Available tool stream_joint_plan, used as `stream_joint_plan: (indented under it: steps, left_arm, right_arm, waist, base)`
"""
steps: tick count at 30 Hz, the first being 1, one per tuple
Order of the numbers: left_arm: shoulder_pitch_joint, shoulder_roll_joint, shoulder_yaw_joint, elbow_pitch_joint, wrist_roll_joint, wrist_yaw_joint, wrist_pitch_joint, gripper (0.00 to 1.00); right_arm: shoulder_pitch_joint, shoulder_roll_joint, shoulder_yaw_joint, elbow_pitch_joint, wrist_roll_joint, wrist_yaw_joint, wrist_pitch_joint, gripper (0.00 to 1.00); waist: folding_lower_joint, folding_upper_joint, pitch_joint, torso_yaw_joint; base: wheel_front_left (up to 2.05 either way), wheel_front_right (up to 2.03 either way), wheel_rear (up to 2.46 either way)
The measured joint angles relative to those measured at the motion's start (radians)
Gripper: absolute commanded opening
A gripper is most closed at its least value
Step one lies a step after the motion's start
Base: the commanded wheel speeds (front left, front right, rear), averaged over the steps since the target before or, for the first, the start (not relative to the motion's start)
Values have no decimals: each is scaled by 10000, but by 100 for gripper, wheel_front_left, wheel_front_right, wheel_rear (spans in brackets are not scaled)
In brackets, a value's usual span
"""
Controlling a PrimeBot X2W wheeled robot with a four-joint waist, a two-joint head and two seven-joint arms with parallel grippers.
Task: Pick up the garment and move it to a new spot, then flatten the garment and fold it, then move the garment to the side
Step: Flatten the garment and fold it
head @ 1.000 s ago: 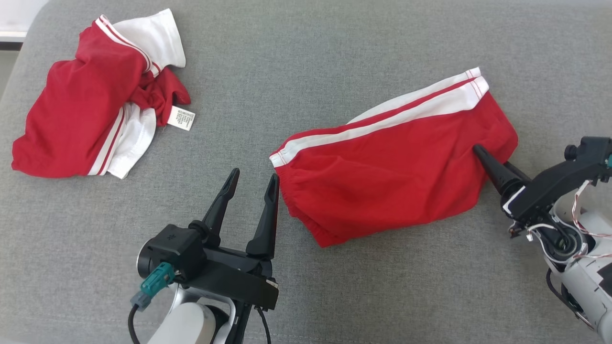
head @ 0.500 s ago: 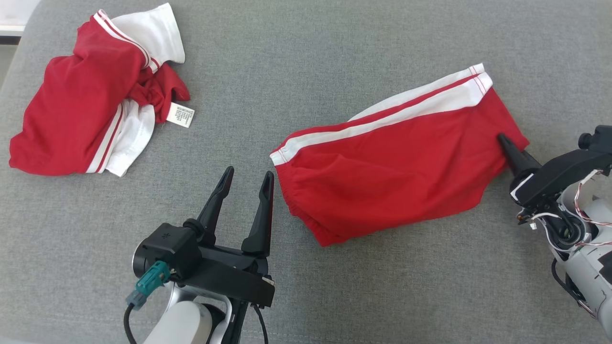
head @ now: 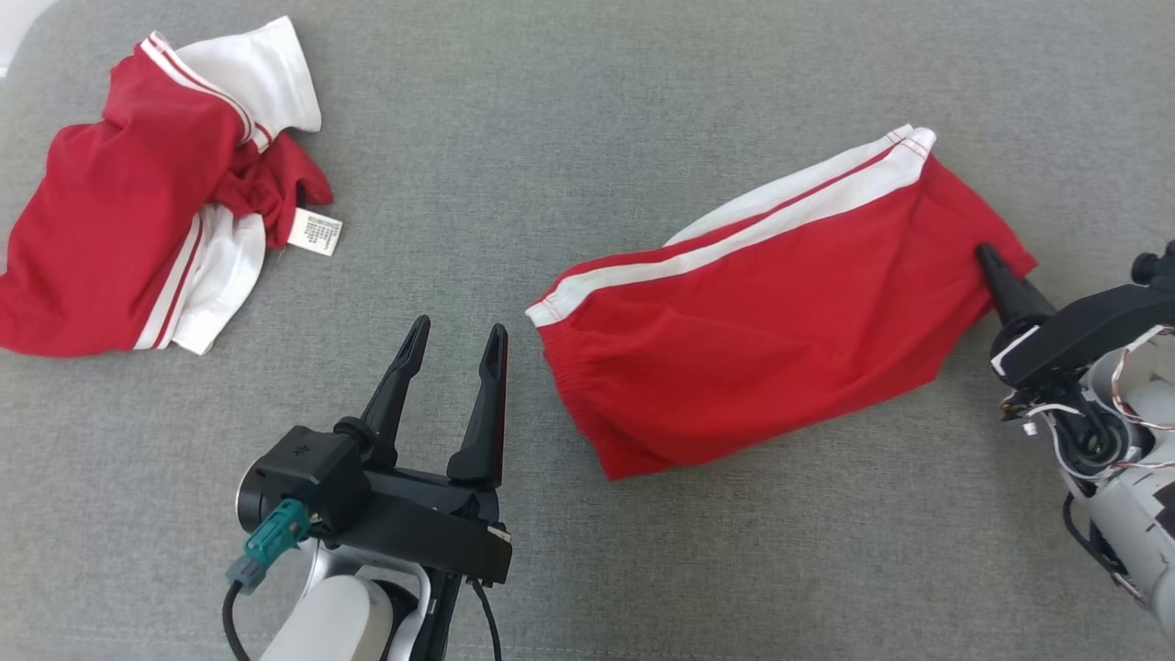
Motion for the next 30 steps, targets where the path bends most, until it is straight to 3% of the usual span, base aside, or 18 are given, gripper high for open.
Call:
stream_joint_plan:
  steps: [18, 30]
  left_arm:
    - [213, 104, -31, -265, 33, 0, 0, 100]
    - [251, 119, -194, -384, 88, 0, 59, 100]
  right_arm:
    - [698, -1501, -525, -140, 255, 2, -560, 0]
    - [1325, -1580, -700, 29, 550, 2, -865, 0]
  waist:
    - [0, 0, -362, -738]
    - [-1, 0, -645, -1033]
  base:
    - [0, 0, 0]
    - [0, 0, 0]
